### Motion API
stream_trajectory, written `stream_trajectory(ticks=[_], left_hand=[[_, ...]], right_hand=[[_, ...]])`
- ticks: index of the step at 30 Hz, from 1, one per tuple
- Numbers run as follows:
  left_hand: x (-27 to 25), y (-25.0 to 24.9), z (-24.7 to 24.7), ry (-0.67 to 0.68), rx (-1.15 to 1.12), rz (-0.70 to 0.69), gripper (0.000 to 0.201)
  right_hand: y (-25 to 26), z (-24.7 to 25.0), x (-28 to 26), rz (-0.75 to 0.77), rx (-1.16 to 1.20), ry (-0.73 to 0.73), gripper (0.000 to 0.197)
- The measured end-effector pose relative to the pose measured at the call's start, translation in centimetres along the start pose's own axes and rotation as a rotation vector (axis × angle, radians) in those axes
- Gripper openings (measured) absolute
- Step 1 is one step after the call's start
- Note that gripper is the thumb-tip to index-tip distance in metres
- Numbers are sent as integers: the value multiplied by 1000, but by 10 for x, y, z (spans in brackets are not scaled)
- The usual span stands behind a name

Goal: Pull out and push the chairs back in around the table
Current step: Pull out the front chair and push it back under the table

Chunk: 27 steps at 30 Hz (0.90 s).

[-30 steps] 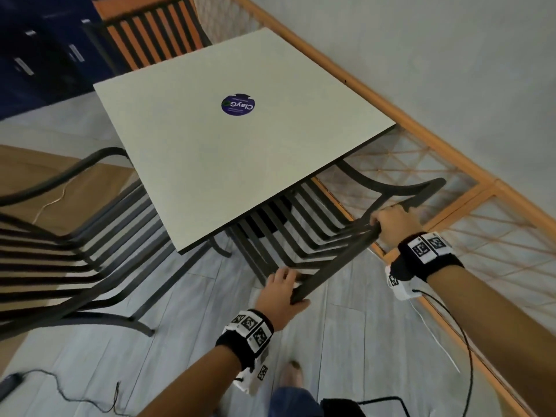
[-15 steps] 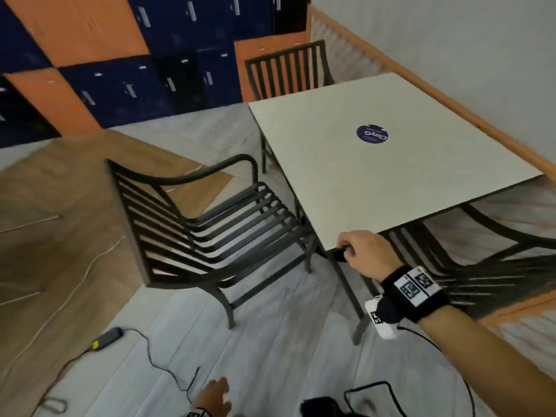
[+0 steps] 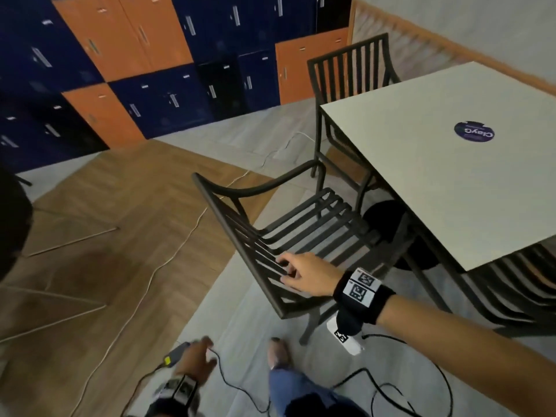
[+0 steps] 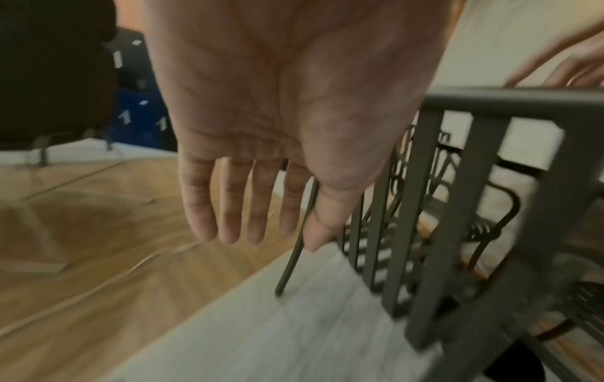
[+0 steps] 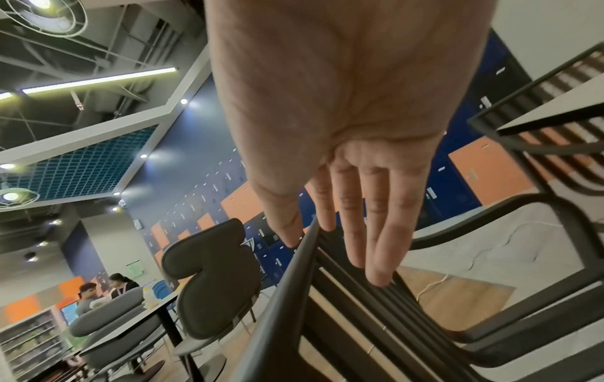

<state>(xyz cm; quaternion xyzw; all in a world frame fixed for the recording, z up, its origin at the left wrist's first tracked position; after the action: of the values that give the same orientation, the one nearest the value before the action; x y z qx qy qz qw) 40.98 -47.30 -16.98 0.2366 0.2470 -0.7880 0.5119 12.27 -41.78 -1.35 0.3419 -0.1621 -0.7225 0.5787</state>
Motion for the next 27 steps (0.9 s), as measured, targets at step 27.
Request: stream_trajectory(ticks=[27], left_hand=[[259, -141, 289, 107, 944, -1119, 39]], right_hand=[[27, -74, 92, -836, -190, -104, 62]])
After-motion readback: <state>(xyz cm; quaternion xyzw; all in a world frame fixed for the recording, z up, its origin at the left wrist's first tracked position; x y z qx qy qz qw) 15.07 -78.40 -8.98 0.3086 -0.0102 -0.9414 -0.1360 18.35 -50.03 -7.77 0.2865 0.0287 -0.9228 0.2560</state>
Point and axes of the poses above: each hand's wrist, its own x-axis towards the middle knuckle, its own z-axis out of the back of the hand, y = z × x, the point moved 9 cm from there along x, towards the middle knuckle
